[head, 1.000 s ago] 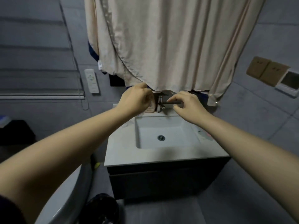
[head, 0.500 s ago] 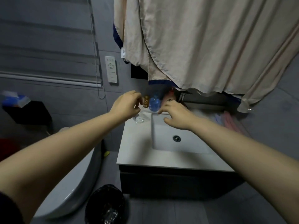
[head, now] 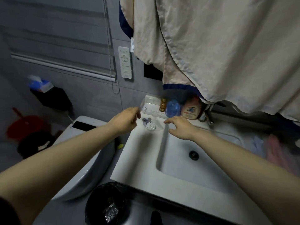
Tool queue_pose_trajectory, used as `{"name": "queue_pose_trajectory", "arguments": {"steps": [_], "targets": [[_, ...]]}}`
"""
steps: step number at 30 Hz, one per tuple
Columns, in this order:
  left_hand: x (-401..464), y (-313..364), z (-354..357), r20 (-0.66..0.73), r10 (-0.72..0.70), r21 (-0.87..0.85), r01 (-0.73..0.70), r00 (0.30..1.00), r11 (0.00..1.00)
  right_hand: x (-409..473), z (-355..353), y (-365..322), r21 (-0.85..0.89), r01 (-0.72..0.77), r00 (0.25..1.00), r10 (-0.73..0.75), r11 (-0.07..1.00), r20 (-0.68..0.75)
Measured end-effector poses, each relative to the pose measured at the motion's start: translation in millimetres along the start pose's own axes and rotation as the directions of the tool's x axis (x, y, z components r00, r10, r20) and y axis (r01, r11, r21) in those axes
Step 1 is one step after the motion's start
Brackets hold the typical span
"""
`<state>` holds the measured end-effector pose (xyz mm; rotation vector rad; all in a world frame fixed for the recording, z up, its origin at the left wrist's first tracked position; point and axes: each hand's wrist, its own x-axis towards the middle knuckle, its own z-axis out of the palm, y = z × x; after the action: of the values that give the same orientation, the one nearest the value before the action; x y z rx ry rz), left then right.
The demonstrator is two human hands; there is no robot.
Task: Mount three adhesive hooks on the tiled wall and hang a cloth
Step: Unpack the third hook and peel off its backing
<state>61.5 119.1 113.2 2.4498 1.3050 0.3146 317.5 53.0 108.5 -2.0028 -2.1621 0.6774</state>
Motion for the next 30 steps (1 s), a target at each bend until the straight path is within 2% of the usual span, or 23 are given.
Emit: {"name": "queue_pose_trajectory", "arguments": {"steps": [8, 13, 14, 15, 16, 18, 19, 20, 24, 27, 30], "targets": [[16.6, -27.8, 72.7, 0.03, -0.231, -0.143, 0.233, 0.972, 0.962, 82.4, 19.3, 52.6, 0.289, -0.196, 0.98, 0.178, 0.937, 0.088], [34.7, -43.0, 112.7, 0.144, -0.403, -0.309, 0.428, 0.904, 0.849, 110.7, 53.7, 63.3, 0.397, -0.328, 0.943, 0.272, 0.857, 0.193], [40.0, -42.8, 118.6, 0.18, -0.468, -0.379, 0.5, 0.865, 0.779, 115.1, 59.3, 64.1, 0.395, -0.339, 0.938, 0.275, 0.854, 0.212], [44.9, -41.7, 124.1, 0.231, -0.543, -0.493, 0.578, 0.807, 0.65, 119.6, 64.2, 64.5, 0.397, -0.349, 0.933, 0.276, 0.849, 0.23], [49.6, -39.3, 129.1, 0.295, -0.608, -0.63, 0.628, 0.738, 0.457, 124.0, 68.8, 64.7, 0.404, -0.359, 0.928, 0.278, 0.841, 0.246], [62.5, -35.1, 139.5, 0.43, -0.657, -0.8, 0.599, 0.62, 0.042, 135.7, 74.6, 64.8, 0.411, -0.368, 0.924, 0.28, 0.834, 0.259], [68.9, -34.4, 144.9, 0.475, -0.659, -0.82, 0.566, 0.584, -0.089, 142.6, 78.4, 66.1, 0.414, -0.372, 0.923, 0.285, 0.83, 0.258], [75.2, -33.7, 150.0, 0.496, -0.659, -0.82, 0.555, 0.565, -0.141, 148.3, 81.0, 66.7, 0.43, -0.38, 0.921, 0.293, 0.819, 0.255], [96.5, -24.8, 163.9, 0.494, -0.691, -0.792, 0.602, 0.528, -0.106, 163.3, 93.0, 70.0, 0.539, -0.423, 0.906, 0.331, 0.728, 0.264], [103.2, -21.5, 166.9, 0.535, -0.73, -0.778, 0.585, 0.426, -0.229, 167.4, 101.7, 70.2, 0.596, -0.433, 0.9, 0.364, 0.677, 0.24], [103.4, -22.0, 169.5, 0.59, -0.714, -0.768, 0.534, 0.377, -0.353, 167.2, 108.4, 69.0, 0.621, -0.435, 0.898, 0.36, 0.651, 0.252]]}}
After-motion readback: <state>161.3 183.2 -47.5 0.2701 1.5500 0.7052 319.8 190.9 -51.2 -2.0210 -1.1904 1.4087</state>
